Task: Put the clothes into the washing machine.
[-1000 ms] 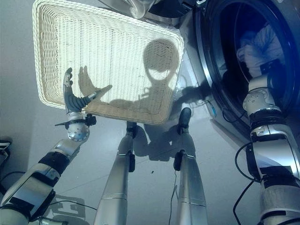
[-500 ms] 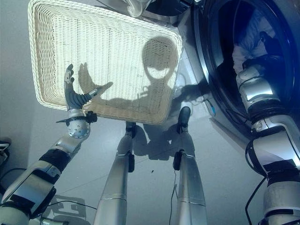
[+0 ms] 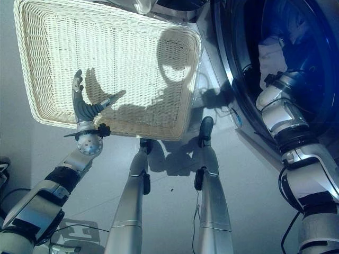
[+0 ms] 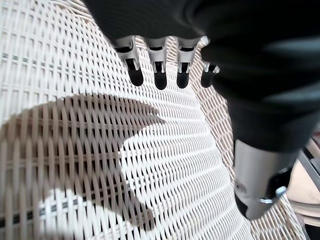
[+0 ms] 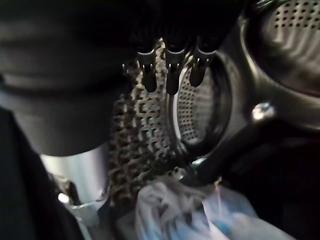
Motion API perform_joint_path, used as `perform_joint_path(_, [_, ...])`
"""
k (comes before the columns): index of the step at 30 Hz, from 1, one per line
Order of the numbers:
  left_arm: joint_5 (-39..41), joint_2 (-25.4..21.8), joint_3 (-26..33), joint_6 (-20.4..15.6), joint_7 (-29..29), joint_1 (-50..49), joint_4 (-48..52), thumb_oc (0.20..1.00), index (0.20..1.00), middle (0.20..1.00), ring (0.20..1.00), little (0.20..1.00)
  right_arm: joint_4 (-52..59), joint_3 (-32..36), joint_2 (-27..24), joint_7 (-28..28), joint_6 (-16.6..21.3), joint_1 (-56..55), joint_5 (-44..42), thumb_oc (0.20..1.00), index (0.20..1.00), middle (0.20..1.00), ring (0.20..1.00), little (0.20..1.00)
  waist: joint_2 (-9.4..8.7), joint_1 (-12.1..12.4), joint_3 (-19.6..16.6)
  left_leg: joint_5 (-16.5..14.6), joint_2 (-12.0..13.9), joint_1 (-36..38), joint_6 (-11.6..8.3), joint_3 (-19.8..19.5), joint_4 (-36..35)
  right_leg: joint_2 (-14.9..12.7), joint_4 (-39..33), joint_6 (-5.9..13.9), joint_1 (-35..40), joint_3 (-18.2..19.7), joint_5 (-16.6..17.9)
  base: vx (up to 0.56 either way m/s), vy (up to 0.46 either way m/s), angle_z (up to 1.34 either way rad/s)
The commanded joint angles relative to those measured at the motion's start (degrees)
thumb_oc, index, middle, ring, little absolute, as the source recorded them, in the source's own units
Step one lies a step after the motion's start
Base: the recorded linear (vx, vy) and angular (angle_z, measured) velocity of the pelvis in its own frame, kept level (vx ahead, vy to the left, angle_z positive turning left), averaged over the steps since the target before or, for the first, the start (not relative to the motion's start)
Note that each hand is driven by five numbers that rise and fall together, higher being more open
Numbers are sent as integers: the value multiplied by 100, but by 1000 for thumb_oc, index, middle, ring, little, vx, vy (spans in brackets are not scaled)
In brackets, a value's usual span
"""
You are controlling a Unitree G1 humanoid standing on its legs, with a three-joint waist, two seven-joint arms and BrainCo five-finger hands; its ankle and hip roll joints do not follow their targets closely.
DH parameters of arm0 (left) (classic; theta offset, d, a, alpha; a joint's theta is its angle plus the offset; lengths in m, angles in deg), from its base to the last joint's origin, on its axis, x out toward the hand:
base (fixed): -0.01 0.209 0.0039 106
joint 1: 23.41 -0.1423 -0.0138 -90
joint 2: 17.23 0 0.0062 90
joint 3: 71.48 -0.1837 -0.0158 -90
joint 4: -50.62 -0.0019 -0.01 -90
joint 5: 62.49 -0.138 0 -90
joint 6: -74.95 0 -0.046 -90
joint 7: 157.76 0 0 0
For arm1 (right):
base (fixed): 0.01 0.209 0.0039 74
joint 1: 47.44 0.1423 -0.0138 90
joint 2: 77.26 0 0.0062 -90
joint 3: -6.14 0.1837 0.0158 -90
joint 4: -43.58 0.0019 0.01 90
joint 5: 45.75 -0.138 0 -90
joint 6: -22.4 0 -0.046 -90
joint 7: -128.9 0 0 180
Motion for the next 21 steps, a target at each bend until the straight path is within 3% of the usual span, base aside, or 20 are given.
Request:
perform_joint_path(1, [-249, 136, 420, -116, 288, -70, 138, 1000, 1000, 1000, 1000, 1000, 433, 170, -289, 108, 131, -343, 363, 1000, 1000, 1000, 1000, 1000, 59, -70, -97, -136, -729, 5, 648, 349, 82, 620, 377, 468, 185, -476, -393, 0, 0, 0])
perform_joint_path(9, [-482, 303, 540, -16, 360, -195, 227, 1000, 1000, 1000, 1000, 1000, 1006, 289, 22, -528, 513, -1170, 938, 1000, 1000, 1000, 1000, 1000, 35, -156, -97, -136, -740, -3, 658, 391, 110, 646, 419, 456, 133, -416, -382, -3, 8, -3])
perform_joint_path(13, [-516, 401, 571, 138, 260, -372, 270, 1000, 1000, 1000, 1000, 1000, 1356, 318, 246, -995, 902, -1695, 1155, 1000, 1000, 1000, 1000, 1000, 14, -210, -97, -140, -740, 117, 675, 456, 118, 671, 420, 455, 235, -379, -373, -18, 28, 0])
perform_joint_path(14, [-500, 519, 616, 174, 120, -582, 312, 1000, 1000, 1000, 1000, 1000, 1580, 284, 413, -1376, 1143, -2022, 1248, 1000, 1000, 1000, 1000, 1000, 15, -234, -97, -151, -748, 285, 699, 515, 124, 683, 412, 453, 377, -343, -366, -25, 42, 0])
perform_joint_path(21, [-636, 811, 632, 217, -62, -1091, 365, 1000, 1000, 1000, 1000, 1000, 1864, 163, 809, -2131, 1688, -2707, 1374, 1000, 1000, 1000, 1000, 1000, -37, -285, -97, -229, -768, 861, 763, 633, 62, 661, 208, 488, 911, -295, -287, -32, 46, 0])
